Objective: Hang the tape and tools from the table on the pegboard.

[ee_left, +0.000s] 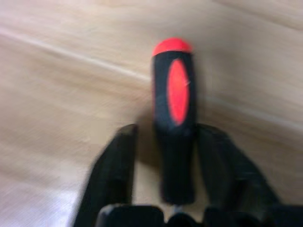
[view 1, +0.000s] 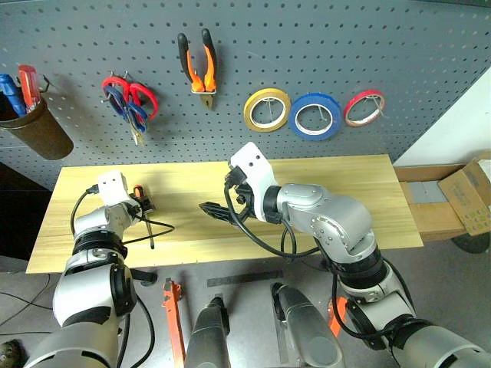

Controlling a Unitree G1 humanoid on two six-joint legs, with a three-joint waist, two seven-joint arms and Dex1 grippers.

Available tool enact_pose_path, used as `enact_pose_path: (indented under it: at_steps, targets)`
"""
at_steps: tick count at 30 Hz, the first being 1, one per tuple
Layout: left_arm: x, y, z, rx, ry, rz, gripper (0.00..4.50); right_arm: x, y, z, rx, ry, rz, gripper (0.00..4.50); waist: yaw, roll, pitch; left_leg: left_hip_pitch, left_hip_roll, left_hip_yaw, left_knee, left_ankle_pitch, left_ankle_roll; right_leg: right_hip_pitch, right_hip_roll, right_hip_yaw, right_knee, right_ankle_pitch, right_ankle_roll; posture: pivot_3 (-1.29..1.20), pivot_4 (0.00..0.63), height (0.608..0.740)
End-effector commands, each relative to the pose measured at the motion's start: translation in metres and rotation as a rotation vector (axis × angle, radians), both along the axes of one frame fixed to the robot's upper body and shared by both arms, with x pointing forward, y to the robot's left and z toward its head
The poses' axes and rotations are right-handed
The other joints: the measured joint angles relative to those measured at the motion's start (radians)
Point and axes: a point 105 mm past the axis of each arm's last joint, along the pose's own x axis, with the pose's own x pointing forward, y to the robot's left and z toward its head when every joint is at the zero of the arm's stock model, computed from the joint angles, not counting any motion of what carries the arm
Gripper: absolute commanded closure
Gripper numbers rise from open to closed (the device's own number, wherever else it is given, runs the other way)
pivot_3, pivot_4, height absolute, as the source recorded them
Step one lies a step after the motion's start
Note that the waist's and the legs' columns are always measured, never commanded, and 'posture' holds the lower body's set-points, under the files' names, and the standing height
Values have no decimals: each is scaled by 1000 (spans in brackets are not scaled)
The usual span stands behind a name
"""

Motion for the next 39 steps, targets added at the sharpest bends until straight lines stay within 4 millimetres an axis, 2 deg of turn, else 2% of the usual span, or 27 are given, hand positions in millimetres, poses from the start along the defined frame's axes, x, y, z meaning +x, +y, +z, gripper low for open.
enact_pose_path:
  at_steps: [1, 6, 8, 10, 13, 17, 21, 24, 27, 31, 33, 35, 39]
  targets:
    - [0, 5, 4, 41, 3, -14, 3742, -7, 2, 14, 36, -41, 20, 0, 0, 0, 1, 0, 0, 0, 0, 0, 0, 0, 0, 0, 0, 0, 0, -264, 400, 740]
    - [-9, 20, 13, 58, -50, 41, 3742, -4, 0, 16, 38, -41, 11, 0, -7, 0, 2, 0, 0, 2, -2, 0, 0, -2, 0, 2, 0, 0, 0, -264, 397, 740]
    - [-16, 24, 27, 104, -119, 48, 3742, -4, 0, 18, 52, -39, 15, 0, -11, 0, 2, -1, 1, 4, -2, 0, 0, -4, 0, 2, 0, 0, 0, -265, 394, 740]
    - [-30, 24, 49, 195, -207, 43, 3742, -7, -1, 23, 74, -41, 36, 0, -15, -1, 2, -1, 2, 4, -3, 0, -1, -6, -3, 3, 1, 0, 0, -261, 391, 740]
    - [-62, 17, 96, 385, -367, 30, 3742, -13, -1, 30, 99, -79, 87, 0, -9, -1, 3, -4, 8, 5, -9, 3, -10, -11, -6, 4, 3, 1, -2, -235, 381, 740]
    - [-105, 6, 136, 537, -499, 83, 3742, -23, 2, 43, 174, -170, 182, 0, 4, -2, 3, -3, 9, 5, -13, 3, -12, -12, -5, 3, 1, 0, -1, -197, 360, 740]
    - [-129, -7, 169, 636, -633, 96, 3742, -28, 3, 51, 229, -210, 268, 0, 17, -2, 2, -3, 1, 6, -13, 3, -12, -11, -1, 4, -2, 0, -1, -174, 344, 740]
    - [-145, -19, 202, 727, -755, 98, 3742, -29, 2, 65, 288, -223, 334, 0, 23, -4, 2, -3, 1, 6, -12, 4, -12, -10, -1, 3, -3, 0, 0, -156, 328, 740]
    - [-151, -22, 249, 777, -904, 118, 3742, -20, 1, 75, 312, -265, 334, 0, 27, -5, 1, -3, 1, 6, -11, 4, -13, -10, -1, 3, -2, 0, 0, -135, 306, 740]
    - [-145, -16, 294, 785, -1016, 107, 3742, -11, 4, 78, 317, -289, 315, 0, 29, -10, -3, -3, 1, 4, -12, 5, -14, -10, 1, 2, -1, 0, 0, -122, 284, 740]
    - [-145, -7, 310, 787, -1048, 126, 3742, -8, 6, 80, 323, -292, 306, 0, 30, -11, -3, -4, 1, 4, -12, 5, -14, -10, 1, 2, -2, 0, -1, -122, 280, 740]
    - [-144, 10, 329, 771, -1084, 177, 3742, -5, 8, 81, 327, -298, 293, 0, 28, -11, -3, -4, 1, 5, -12, 5, -14, -10, 0, 2, -2, 1, -1, -123, 279, 740]
    - [-140, 26, 354, 780, -1142, 191, 3742, -3, 10, 82, 334, -302, 277, 0, 27, -11, -4, -4, 1, 5, -13, 5, -14, -12, 0, 2, 0, 1, -2, -128, 277, 740]
